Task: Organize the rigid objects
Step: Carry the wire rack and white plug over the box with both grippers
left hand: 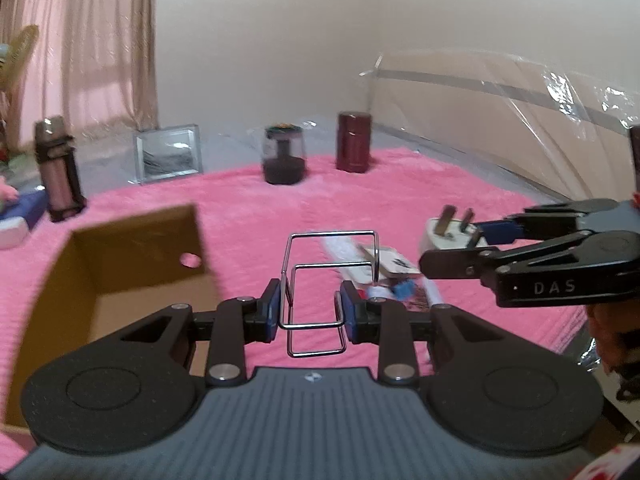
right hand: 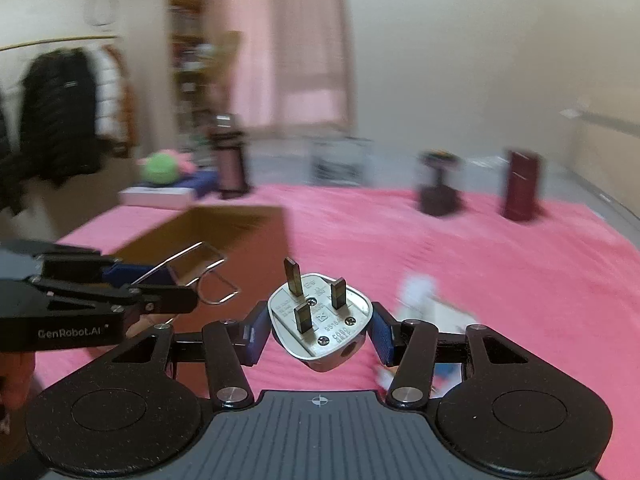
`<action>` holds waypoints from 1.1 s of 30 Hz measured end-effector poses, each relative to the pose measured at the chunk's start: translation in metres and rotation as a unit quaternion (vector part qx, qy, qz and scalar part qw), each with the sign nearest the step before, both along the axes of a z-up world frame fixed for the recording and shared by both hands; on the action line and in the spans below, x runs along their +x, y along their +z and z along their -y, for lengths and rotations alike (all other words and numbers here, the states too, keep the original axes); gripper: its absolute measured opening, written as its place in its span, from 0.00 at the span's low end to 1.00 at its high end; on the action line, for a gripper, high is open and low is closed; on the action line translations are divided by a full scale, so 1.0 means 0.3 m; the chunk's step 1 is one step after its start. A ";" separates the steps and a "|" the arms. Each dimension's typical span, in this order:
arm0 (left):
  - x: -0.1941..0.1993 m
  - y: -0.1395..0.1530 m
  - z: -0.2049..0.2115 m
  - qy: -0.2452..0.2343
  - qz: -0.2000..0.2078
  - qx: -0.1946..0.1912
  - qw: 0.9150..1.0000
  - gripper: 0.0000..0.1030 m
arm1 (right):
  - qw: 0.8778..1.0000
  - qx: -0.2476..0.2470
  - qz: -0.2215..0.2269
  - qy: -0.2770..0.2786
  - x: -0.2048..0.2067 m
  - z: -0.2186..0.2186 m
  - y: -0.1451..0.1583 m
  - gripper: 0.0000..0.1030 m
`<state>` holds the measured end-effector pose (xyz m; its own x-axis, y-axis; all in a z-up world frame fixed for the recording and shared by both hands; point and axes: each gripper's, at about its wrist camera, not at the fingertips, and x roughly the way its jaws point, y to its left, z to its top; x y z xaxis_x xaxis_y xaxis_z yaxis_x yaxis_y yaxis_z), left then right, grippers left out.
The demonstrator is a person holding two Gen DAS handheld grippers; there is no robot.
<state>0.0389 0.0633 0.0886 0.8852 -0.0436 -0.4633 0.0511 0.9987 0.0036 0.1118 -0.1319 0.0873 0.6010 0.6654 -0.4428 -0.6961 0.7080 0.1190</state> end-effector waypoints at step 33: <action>0.174 -0.189 -0.566 -0.108 -0.226 0.122 0.961 0.25 | 0.876 -0.355 -0.006 0.326 0.211 -0.976 -0.291 0.48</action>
<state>0.0912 0.2333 0.0319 0.5739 -0.0451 -0.8177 0.3075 0.9373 0.1642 0.1752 0.1609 0.0001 0.1887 0.4193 -0.8880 -0.9818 0.0598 -0.1803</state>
